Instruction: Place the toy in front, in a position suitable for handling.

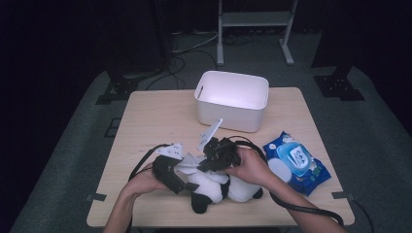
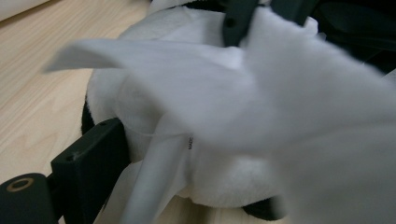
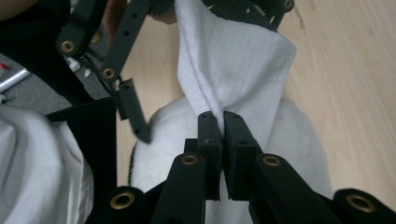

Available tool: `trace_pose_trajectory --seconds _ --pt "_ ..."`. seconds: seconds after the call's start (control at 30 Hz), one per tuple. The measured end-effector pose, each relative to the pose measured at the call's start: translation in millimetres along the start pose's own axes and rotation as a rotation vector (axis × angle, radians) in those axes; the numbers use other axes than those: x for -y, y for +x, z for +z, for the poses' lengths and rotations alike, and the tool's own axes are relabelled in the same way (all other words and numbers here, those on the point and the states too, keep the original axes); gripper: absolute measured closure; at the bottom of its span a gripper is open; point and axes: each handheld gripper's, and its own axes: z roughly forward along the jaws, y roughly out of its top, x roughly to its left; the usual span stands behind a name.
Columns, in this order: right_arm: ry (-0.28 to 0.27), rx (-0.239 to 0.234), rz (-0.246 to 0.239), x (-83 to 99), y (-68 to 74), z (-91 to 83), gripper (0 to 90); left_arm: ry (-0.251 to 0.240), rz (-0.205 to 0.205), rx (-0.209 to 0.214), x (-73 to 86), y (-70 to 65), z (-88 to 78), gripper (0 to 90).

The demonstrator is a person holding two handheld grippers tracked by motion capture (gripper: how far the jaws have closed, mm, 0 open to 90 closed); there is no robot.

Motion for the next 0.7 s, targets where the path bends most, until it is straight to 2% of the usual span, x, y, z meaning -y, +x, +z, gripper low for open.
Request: trace_pose_trajectory --seconds 0.23,0.33,0.5,0.53,0.7 --pt "-0.009 0.025 0.031 -3.3 -16.4 -1.8 85.5 -0.009 -0.011 -0.014 2.5 3.0 -4.4 6.3" --pt "-0.014 0.030 0.044 -3.3 -19.3 -3.8 85.6 -0.013 -0.017 -0.020 4.2 4.2 -6.6 6.3" --pt "-0.010 0.019 0.025 -5.0 -10.8 -3.7 85.6 -0.013 -0.021 -0.014 7.5 7.6 -4.6 6.3" --pt "-0.010 0.009 0.006 -6.4 -5.6 -1.4 85.6 -0.015 -0.028 -0.004 8.6 9.1 -2.4 6.3" --pt "0.005 -0.032 -0.017 -12.8 6.8 7.4 85.5 -0.024 -0.029 -0.003 9.3 9.5 -1.2 6.3"
